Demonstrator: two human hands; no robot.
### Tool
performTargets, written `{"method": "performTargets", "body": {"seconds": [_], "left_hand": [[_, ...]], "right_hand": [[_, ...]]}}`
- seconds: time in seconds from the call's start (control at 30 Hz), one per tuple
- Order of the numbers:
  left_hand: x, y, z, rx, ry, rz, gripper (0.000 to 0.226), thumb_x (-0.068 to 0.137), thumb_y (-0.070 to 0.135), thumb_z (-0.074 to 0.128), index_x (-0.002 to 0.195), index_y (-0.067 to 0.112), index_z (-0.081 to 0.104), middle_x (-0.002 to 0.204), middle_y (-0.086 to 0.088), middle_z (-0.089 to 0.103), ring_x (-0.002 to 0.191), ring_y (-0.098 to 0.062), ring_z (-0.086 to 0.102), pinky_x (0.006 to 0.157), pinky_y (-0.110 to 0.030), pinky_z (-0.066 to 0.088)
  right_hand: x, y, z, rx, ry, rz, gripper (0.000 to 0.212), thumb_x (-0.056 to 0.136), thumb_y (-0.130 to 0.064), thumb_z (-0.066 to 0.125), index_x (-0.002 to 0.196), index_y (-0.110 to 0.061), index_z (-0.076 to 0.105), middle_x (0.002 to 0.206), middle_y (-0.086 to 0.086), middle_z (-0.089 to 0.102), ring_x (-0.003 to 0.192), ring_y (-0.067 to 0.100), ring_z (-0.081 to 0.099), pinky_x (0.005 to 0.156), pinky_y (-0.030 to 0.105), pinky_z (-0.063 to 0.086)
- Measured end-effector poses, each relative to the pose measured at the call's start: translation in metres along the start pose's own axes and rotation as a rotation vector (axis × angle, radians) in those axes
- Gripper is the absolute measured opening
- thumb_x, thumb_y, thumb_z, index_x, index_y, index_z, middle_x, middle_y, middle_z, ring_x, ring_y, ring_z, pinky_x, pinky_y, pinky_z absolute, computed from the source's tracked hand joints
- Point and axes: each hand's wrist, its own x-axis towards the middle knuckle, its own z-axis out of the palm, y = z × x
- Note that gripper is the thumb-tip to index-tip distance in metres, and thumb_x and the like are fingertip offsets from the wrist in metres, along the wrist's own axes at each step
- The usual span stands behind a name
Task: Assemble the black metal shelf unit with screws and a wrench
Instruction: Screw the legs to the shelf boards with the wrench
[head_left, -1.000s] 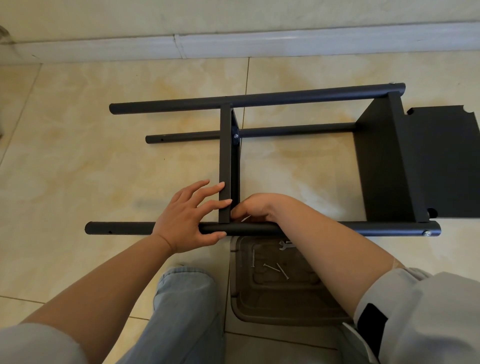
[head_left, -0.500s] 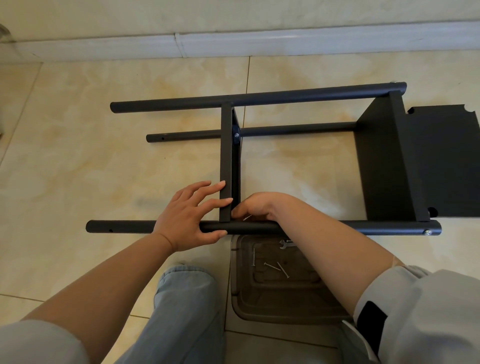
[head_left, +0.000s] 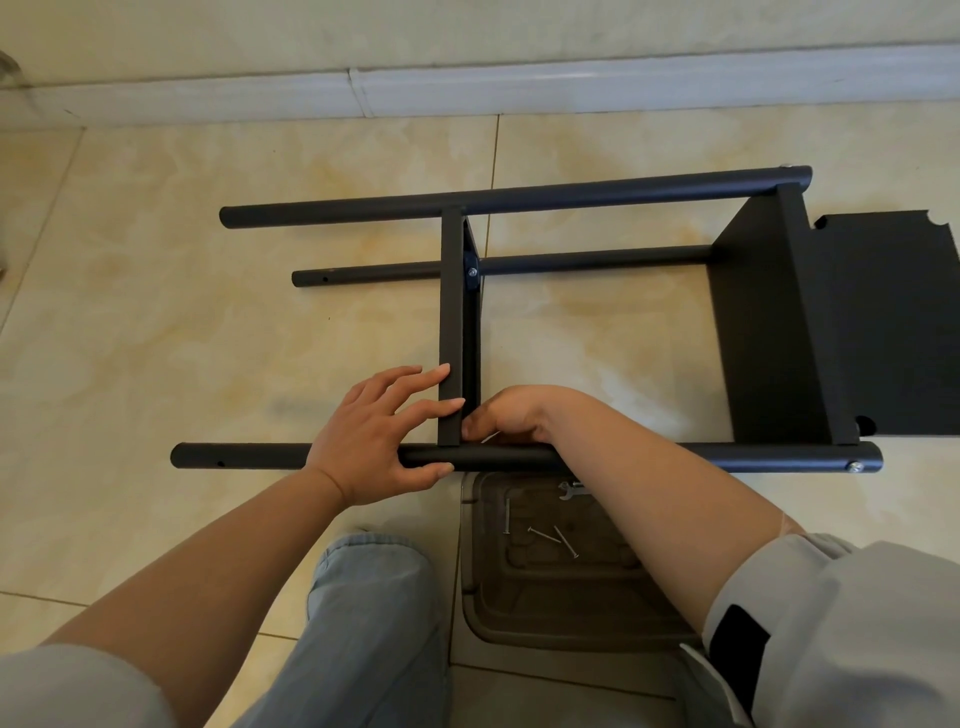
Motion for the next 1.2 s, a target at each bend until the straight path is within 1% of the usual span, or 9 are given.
{"method": "performTargets", "body": {"seconds": [0.2,0.3,0.43,0.6,0.7,0.87,0.97,1.07,1.2], "left_hand": [[0.0000,0.0002,0.0003,-0.013,0.005,0.000,0.060,0.077,0.064,0.047,0.132,0.040,0.038,0.147,0.007,0.032,0.129,-0.022,0.034,0.097,-0.045,0.040],[0.0004,0.0001,0.0000,-0.017,0.009,0.003,0.061,0.077,0.063,0.048,0.132,0.040,0.038,0.147,0.007,0.033,0.129,-0.022,0.035,0.097,-0.045,0.040],[0.0001,0.0003,0.0001,-0.018,0.002,0.000,0.061,0.077,0.063,0.047,0.133,0.041,0.037,0.147,0.007,0.033,0.129,-0.022,0.035,0.097,-0.045,0.040],[-0.0004,0.0003,-0.0004,-0.013,0.003,0.003,0.061,0.077,0.064,0.047,0.132,0.040,0.037,0.147,0.007,0.032,0.128,-0.022,0.035,0.096,-0.045,0.041],[-0.0004,-0.0002,-0.0003,-0.015,0.007,0.005,0.061,0.077,0.064,0.047,0.133,0.040,0.037,0.147,0.007,0.032,0.128,-0.022,0.036,0.095,-0.046,0.042],[-0.0003,0.0009,-0.0001,-0.010,0.011,0.007,0.061,0.077,0.063,0.047,0.132,0.039,0.038,0.146,0.005,0.034,0.126,-0.023,0.037,0.094,-0.046,0.043],[-0.0001,0.0008,-0.0005,-0.010,0.010,0.008,0.061,0.077,0.063,0.047,0.132,0.039,0.038,0.146,0.005,0.034,0.126,-0.023,0.037,0.094,-0.045,0.043],[-0.0003,0.0001,-0.0002,-0.012,0.008,0.006,0.062,0.077,0.063,0.047,0.133,0.040,0.037,0.147,0.006,0.033,0.126,-0.023,0.036,0.095,-0.045,0.042],[-0.0004,0.0001,-0.0005,-0.011,0.009,0.010,0.061,0.077,0.063,0.047,0.132,0.039,0.038,0.147,0.005,0.033,0.126,-0.023,0.036,0.094,-0.044,0.042]], "right_hand": [[-0.0004,-0.0005,0.0006,-0.013,-0.006,0.032,0.027,0.090,-0.029,0.059,0.112,-0.014,0.064,0.108,0.008,0.065,0.101,0.023,0.061,0.098,0.040,0.045],[-0.0012,-0.0018,0.0008,-0.022,-0.009,0.040,0.024,0.091,-0.032,0.058,0.106,-0.015,0.065,0.103,0.006,0.065,0.095,0.020,0.060,0.091,0.035,0.046],[0.0001,-0.0001,-0.0004,0.008,-0.009,0.035,0.030,0.090,-0.031,0.059,0.114,-0.013,0.065,0.114,0.008,0.065,0.106,0.024,0.061,0.099,0.040,0.045],[-0.0017,0.0007,-0.0024,0.039,-0.003,0.034,0.024,0.091,-0.028,0.058,0.109,-0.014,0.065,0.105,0.007,0.065,0.102,0.024,0.060,0.101,0.042,0.043],[0.0001,0.0007,-0.0006,0.005,0.000,0.039,0.019,0.090,-0.032,0.060,0.098,-0.016,0.065,0.100,0.005,0.066,0.098,0.023,0.061,0.101,0.041,0.043],[0.0034,0.0018,-0.0023,0.031,0.005,0.037,0.029,0.089,-0.031,0.061,0.112,-0.014,0.065,0.109,0.008,0.066,0.105,0.025,0.061,0.102,0.043,0.042],[0.0027,0.0018,-0.0020,0.009,0.009,0.035,0.021,0.089,-0.033,0.061,0.098,-0.015,0.067,0.097,0.005,0.067,0.094,0.021,0.062,0.098,0.040,0.045],[0.0011,0.0019,-0.0013,0.008,0.024,0.026,0.020,0.089,-0.037,0.061,0.090,-0.018,0.066,0.095,0.003,0.067,0.093,0.021,0.061,0.094,0.038,0.045],[0.0019,0.0023,-0.0017,0.023,0.030,0.017,0.026,0.089,-0.031,0.060,0.109,-0.015,0.065,0.108,0.005,0.067,0.102,0.023,0.061,0.100,0.041,0.044]]}}
